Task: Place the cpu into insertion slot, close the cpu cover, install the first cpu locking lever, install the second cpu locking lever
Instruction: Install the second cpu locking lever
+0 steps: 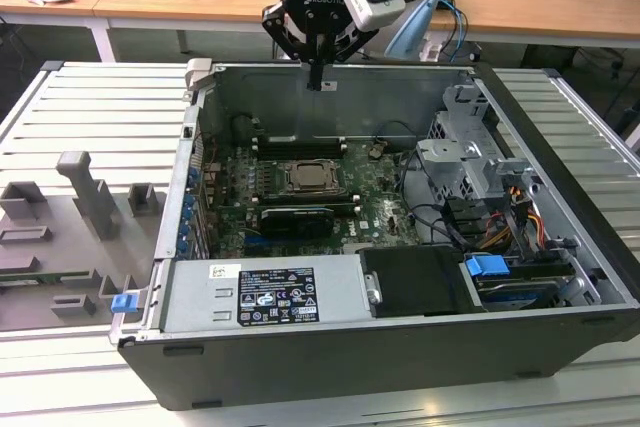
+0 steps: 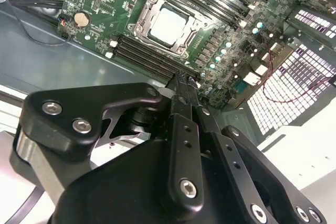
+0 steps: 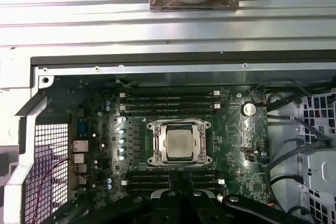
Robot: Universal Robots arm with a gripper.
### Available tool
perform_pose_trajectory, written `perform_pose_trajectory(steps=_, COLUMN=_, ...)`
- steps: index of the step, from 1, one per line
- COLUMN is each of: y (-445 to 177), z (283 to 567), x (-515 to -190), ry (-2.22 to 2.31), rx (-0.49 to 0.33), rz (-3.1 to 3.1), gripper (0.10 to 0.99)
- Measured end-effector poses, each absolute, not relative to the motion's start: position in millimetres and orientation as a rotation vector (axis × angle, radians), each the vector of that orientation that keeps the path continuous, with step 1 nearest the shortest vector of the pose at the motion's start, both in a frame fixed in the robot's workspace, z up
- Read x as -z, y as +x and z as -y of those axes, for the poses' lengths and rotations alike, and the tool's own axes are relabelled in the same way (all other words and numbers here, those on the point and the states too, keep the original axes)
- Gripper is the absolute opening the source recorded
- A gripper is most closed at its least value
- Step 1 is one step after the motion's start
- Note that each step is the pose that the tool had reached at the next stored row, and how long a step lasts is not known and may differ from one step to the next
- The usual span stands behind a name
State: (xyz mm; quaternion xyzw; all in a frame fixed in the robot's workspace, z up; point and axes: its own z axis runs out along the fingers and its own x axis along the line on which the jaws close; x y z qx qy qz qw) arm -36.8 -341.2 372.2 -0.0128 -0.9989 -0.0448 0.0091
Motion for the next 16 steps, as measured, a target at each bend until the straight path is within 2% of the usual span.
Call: perform_pose_trajectory(steps=16, y=-36.8, z=341.2, x=-372.2, ry=-0.040, rx=0.140, rz=3.120, gripper=0.106)
